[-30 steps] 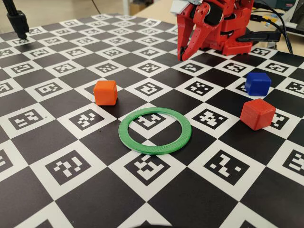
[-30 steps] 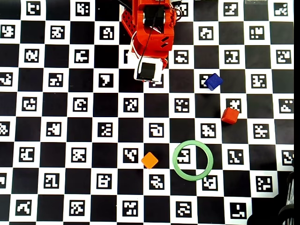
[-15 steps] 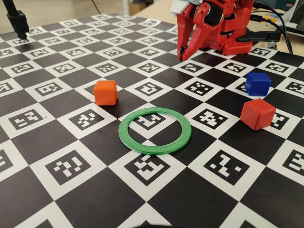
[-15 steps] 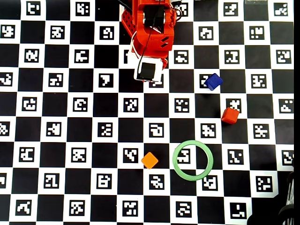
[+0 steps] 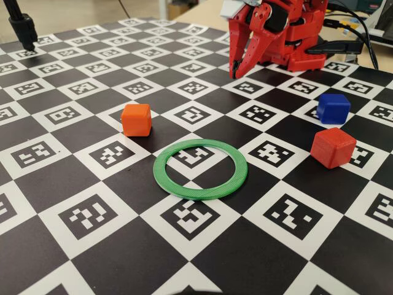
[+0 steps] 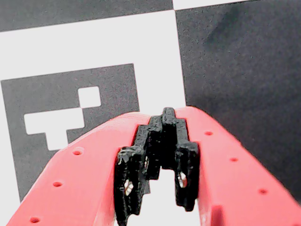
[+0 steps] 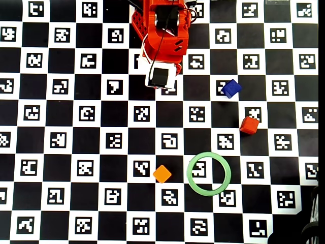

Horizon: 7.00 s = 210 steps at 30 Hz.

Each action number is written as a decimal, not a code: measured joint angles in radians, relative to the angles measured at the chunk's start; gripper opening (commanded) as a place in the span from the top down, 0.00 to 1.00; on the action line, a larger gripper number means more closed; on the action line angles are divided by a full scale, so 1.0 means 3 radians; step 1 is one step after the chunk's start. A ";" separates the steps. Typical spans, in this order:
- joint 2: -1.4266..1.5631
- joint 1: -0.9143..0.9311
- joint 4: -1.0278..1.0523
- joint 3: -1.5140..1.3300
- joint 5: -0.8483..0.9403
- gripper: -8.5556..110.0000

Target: Grab the red cube then put it in the green circle then put the blue cube on top and finally the orange cube on top

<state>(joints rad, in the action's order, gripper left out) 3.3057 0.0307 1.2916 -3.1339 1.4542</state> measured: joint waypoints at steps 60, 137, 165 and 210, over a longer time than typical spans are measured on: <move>-0.5180 -0.2485 0.1145 0.5205 -0.3610 0.56; -0.7107 -0.2270 -0.0614 0.5277 -0.3155 0.57; -0.7128 -0.2270 -0.0660 0.5277 -0.3191 0.83; -0.7511 -0.1253 0.1299 0.8023 -0.4796 0.89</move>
<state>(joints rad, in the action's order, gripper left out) 1.0523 -0.3451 1.6812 -0.7271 0.0153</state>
